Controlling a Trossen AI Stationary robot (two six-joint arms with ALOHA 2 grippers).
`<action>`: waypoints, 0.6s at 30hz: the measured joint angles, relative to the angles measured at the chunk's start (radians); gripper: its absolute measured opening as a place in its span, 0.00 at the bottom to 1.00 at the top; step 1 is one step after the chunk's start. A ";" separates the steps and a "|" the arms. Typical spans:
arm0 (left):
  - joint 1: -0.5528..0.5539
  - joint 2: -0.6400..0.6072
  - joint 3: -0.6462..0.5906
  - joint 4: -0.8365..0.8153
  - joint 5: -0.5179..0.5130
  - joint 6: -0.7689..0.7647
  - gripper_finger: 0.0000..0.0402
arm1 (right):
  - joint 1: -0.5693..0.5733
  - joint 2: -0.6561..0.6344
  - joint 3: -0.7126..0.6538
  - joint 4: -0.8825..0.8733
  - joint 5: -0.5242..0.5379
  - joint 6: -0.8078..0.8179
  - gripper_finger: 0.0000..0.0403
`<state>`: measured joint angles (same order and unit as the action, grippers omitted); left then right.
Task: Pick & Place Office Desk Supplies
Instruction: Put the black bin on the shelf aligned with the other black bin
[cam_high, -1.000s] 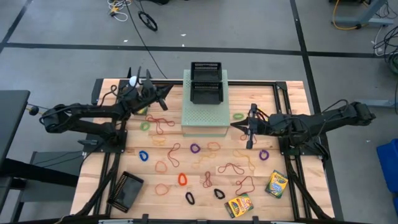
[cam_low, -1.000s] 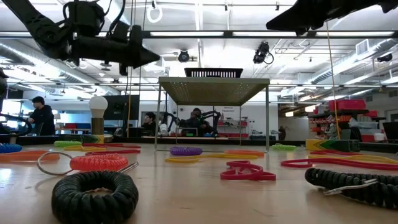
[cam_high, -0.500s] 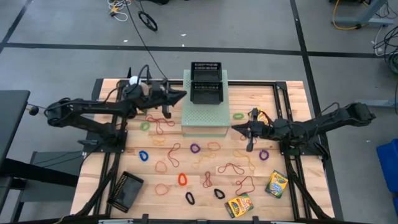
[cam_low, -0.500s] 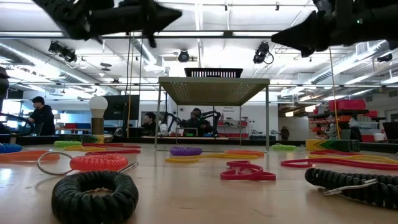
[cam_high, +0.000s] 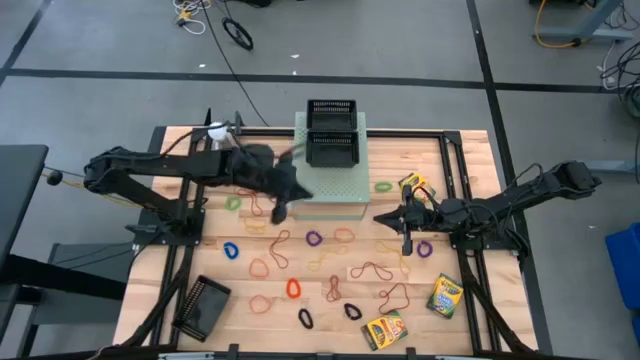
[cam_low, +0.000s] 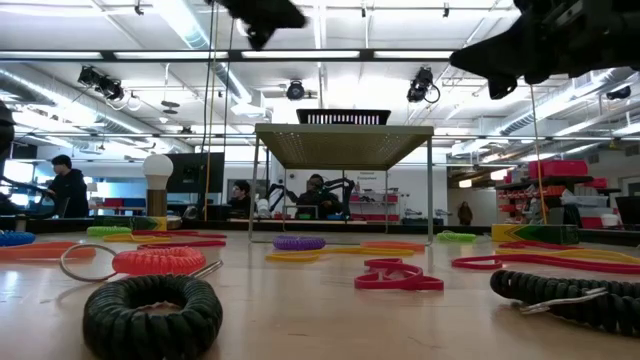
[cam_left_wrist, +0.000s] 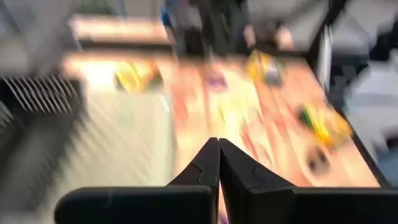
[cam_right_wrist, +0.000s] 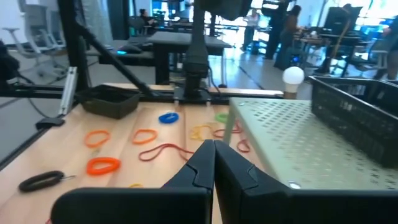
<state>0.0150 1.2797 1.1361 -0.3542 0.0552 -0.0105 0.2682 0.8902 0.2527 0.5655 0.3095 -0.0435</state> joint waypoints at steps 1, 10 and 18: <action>-0.026 0.000 0.030 -0.100 -0.009 -0.030 0.03 | 0.006 0.000 0.000 0.000 0.000 -0.002 0.02; -0.304 0.012 0.077 -0.689 -0.167 -0.459 0.20 | 0.011 0.000 0.000 -0.006 0.000 0.004 0.02; -0.455 0.061 -0.034 -0.760 -0.029 -0.687 0.31 | 0.011 0.000 0.000 -0.017 0.000 0.006 0.02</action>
<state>-0.4396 1.3405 1.1022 -1.1139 0.0267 -0.6976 0.2787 0.8902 0.2527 0.5487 0.3099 -0.0380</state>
